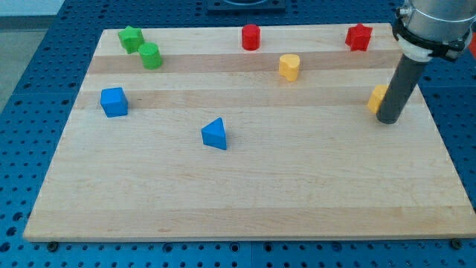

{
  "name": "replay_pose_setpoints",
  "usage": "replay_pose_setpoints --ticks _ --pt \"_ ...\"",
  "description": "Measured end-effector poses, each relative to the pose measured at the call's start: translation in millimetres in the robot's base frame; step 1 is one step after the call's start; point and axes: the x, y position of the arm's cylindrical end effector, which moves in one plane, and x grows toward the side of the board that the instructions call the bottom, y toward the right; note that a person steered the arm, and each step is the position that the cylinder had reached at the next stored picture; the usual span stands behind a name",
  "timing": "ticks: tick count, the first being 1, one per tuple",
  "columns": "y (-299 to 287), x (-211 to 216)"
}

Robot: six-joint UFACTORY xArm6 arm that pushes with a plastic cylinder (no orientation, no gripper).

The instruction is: Slide the yellow heart left a bit

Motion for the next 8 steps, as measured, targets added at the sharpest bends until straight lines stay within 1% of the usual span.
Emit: replay_pose_setpoints --ticks 1,2,3,4,6,7,8 --pt "-21 1" --pt "-65 1" --pt "-96 -20" --pt "-97 -57" --pt "-90 -107" --pt "-101 -119" --pt "-134 -120"
